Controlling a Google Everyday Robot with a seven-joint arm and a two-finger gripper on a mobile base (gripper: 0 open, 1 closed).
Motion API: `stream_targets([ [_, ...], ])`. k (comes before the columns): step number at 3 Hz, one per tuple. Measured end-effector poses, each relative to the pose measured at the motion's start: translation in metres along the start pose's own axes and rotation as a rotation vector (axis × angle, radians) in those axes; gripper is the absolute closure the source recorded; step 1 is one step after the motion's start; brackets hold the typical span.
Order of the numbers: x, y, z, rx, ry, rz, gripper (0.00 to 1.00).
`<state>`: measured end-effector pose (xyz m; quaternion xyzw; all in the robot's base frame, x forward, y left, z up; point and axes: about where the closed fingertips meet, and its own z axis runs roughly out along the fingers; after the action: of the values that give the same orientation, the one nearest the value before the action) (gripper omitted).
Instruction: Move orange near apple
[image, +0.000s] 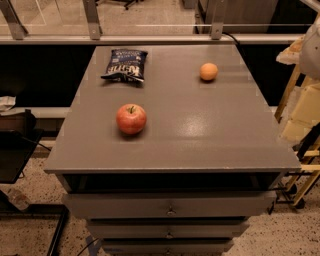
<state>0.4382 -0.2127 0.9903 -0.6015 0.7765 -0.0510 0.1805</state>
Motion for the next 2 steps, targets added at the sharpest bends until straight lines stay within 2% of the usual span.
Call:
stream_targets([
  [1, 0.000, 0.000, 0.000, 0.000, 0.000, 0.000, 0.00],
  [2, 0.005, -0.019, 0.011, 0.035, -0.053, 0.038, 0.00],
])
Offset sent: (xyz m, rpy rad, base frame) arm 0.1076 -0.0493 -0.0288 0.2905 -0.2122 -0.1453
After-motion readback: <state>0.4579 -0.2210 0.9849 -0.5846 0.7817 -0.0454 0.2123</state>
